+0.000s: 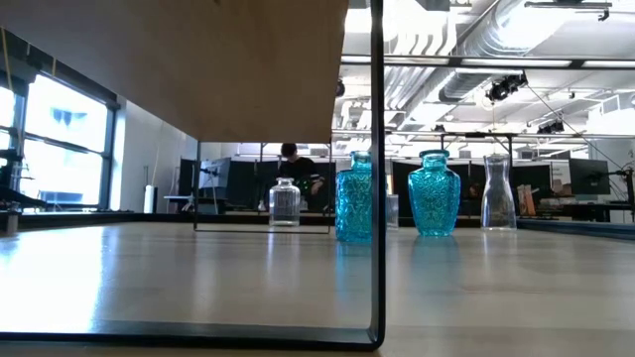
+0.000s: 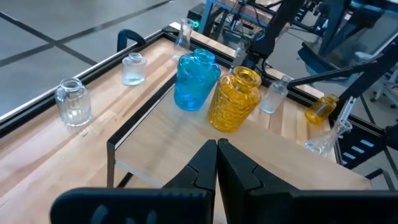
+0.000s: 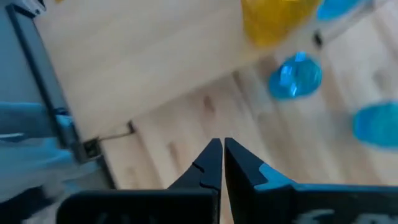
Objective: Sort vases onto shelf
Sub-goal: Put the right yellow vase on the shelf to align with the other yellow vase
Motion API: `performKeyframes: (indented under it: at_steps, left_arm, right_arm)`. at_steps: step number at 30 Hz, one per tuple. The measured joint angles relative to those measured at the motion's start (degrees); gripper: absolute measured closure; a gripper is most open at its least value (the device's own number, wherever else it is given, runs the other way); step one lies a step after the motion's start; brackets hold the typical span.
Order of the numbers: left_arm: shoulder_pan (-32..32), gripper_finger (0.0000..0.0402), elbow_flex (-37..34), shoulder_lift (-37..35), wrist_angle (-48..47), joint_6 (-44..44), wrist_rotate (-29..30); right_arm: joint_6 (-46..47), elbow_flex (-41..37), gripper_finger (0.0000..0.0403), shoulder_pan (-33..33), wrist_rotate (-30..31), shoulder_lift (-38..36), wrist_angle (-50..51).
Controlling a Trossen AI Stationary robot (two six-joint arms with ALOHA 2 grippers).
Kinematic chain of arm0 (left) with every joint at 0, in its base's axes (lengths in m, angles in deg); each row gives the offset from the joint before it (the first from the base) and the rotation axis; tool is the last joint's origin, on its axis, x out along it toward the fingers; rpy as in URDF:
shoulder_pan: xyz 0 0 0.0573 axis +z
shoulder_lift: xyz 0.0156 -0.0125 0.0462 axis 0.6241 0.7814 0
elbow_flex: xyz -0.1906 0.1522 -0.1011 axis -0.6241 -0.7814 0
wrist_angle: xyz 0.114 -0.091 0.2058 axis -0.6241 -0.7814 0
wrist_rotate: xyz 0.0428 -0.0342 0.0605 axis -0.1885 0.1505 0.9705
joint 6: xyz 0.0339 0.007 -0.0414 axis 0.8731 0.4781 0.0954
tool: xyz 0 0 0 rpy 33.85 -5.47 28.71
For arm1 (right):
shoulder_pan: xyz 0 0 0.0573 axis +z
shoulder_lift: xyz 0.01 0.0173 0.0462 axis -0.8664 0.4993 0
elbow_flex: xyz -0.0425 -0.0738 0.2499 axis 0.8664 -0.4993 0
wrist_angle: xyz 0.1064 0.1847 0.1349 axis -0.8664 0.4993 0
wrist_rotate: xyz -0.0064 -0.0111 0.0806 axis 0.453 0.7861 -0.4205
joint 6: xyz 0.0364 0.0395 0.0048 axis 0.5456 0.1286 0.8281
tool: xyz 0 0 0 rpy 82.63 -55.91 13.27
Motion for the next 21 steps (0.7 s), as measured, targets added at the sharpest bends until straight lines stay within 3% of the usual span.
performKeyframes:
  at_steps: [5,10,13,17,21]
  left_arm:
    - [0.00,0.0396,0.00,0.00,-0.04,-1.37,0.00]
    - [0.00,0.0396,0.00,0.00,-0.09,-1.35,0.02]
    - [0.00,0.0396,0.00,0.02,-0.11,-1.35,0.02]
    - [0.00,0.0396,-0.17,0.03,-0.17,-2.00,0.04]
    - [0.00,0.0397,-0.26,0.67,-0.70,-6.10,0.58]
  right_arm:
    - [13.26,-9.55,0.0403,5.62,-0.06,-7.44,-0.01]
    - [25.77,-19.74,0.0403,12.93,9.76,-17.67,0.13]
    - [33.86,-26.90,0.0403,16.30,12.11,-24.56,0.07]
    - [41.55,-36.74,0.0403,19.57,9.02,-33.43,-0.92]
    - [42.34,-46.33,0.0403,20.24,-0.99,-39.15,-7.86]
